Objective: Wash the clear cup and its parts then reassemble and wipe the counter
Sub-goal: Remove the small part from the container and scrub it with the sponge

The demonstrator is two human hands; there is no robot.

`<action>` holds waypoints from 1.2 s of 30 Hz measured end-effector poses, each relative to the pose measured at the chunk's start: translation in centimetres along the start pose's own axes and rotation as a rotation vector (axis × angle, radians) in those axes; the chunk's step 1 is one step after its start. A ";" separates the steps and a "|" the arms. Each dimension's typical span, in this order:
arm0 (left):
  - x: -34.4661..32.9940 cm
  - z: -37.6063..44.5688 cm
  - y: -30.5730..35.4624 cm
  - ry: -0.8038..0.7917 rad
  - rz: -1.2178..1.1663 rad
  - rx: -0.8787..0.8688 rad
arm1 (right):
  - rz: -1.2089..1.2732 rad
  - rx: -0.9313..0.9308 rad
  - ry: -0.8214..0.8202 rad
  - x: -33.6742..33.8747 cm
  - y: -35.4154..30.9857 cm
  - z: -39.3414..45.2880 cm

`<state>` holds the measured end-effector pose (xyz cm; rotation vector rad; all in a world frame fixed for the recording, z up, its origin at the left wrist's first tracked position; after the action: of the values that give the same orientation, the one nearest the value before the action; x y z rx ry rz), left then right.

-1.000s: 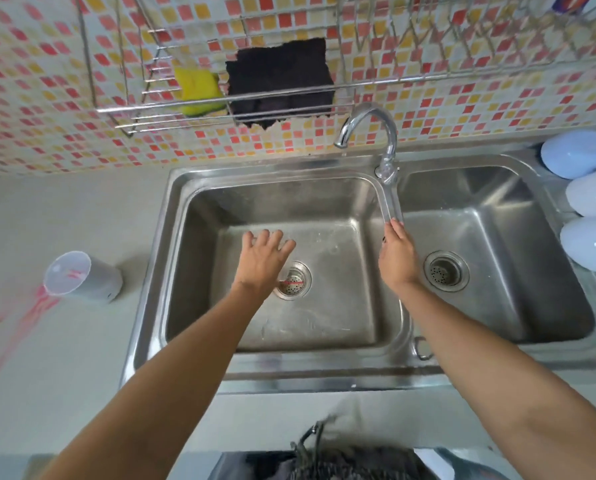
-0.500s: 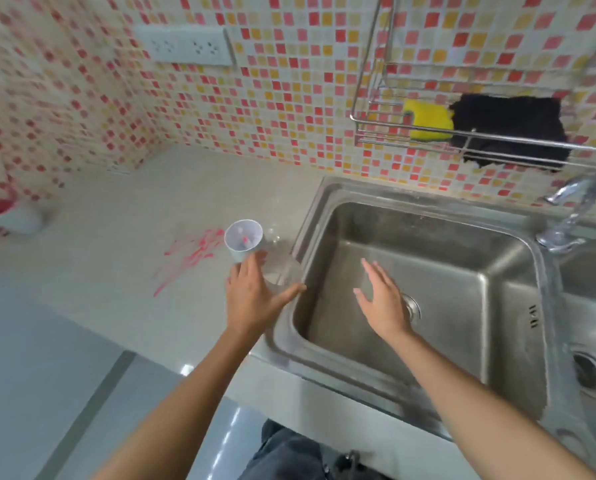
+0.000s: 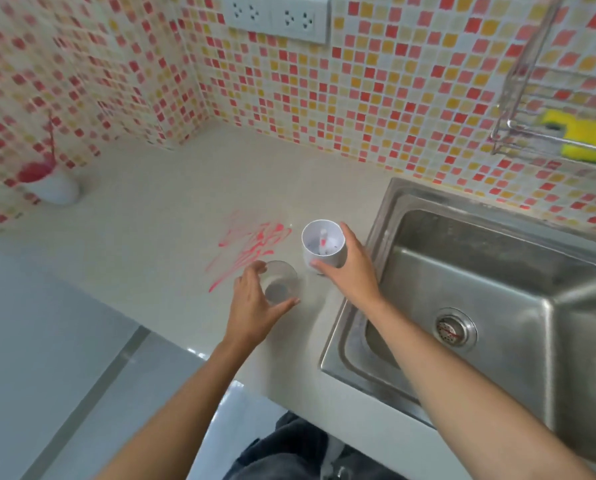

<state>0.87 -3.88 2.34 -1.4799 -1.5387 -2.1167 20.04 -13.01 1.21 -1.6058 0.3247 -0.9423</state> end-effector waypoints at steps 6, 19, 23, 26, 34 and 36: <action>0.9 1.3 -2.9 -0.094 -0.068 -0.021 | 0.028 -0.014 0.042 -2.1 -1.8 0.3; 1.6 11.0 5.5 -0.121 0.128 -0.491 | 0.047 -0.083 0.043 -2.1 -2.4 -0.2; 0.9 12.8 6.6 -0.260 0.309 -0.650 | 0.029 -0.091 0.063 -2.3 -2.3 -0.2; 1.0 13.2 6.9 -0.269 0.364 -0.724 | 0.023 -0.088 0.084 -2.5 -2.2 -0.2; 1.0 13.7 7.9 -0.228 0.446 -0.844 | 0.014 -0.106 0.118 -2.6 -2.5 -0.7; 1.2 14.0 7.8 -0.251 0.497 -0.839 | 0.016 -0.107 0.119 -2.6 -2.7 -0.6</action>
<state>13.61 3.91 8.34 -2.1283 -0.1806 -2.3915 17.23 -10.98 2.68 -1.6454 0.4766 -1.0249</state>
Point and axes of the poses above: each hand's wrist, its own z-axis towards the middle knuckle, its own x-axis out of the back of the hand, y = z × x, the point moved 1 cm from there along z, towards the middle knuckle, and after that the axes turned 5 degrees about z, right-handed, at the moved point
